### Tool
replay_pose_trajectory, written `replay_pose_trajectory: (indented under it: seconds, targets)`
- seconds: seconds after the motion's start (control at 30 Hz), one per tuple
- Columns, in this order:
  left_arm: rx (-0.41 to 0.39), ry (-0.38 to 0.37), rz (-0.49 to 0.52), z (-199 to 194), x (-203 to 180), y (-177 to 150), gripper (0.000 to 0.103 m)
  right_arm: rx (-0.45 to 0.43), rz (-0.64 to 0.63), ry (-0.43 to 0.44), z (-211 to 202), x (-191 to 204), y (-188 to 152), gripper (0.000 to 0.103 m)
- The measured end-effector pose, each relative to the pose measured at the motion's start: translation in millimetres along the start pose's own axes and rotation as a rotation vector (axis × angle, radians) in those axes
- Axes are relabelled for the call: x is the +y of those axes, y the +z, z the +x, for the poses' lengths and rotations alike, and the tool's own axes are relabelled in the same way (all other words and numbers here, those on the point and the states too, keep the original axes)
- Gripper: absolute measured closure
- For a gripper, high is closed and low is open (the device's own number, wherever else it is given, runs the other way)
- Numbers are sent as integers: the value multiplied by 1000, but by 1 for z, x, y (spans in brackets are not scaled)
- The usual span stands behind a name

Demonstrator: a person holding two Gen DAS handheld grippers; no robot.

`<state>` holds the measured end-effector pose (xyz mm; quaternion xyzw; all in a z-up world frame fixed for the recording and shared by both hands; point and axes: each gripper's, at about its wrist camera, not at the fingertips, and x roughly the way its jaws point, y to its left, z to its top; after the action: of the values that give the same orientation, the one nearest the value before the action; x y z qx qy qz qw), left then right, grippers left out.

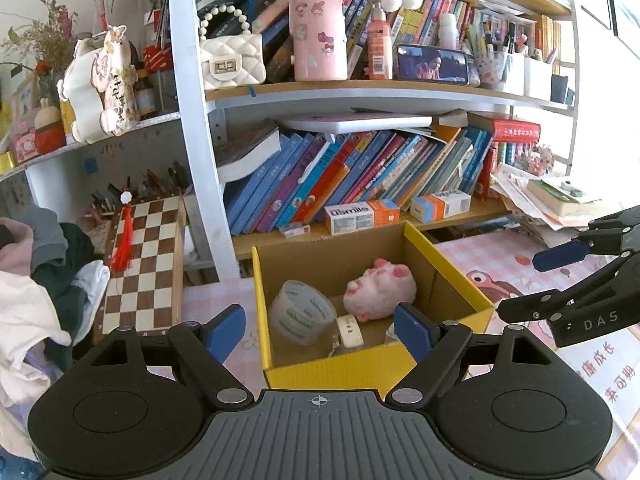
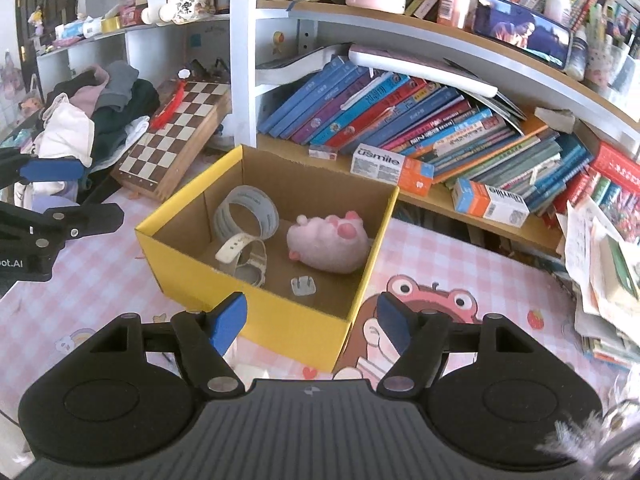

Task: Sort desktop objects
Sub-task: 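Withdraw both open tools up and back from the yellow box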

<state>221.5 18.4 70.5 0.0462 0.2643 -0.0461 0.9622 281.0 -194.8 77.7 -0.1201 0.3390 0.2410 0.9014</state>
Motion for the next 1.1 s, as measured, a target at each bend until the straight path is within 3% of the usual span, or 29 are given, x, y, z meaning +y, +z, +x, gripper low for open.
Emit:
replay_pose_trajectory:
  seconds: [0.33,1.1]
  targets:
    - [29,-6,5,-15,1,-23,19,-18,67,-43,-22,5,-28,30]
    - [137,-30,-19,-31,0,-78,19,54,186,-123,-32,18,-96,25]
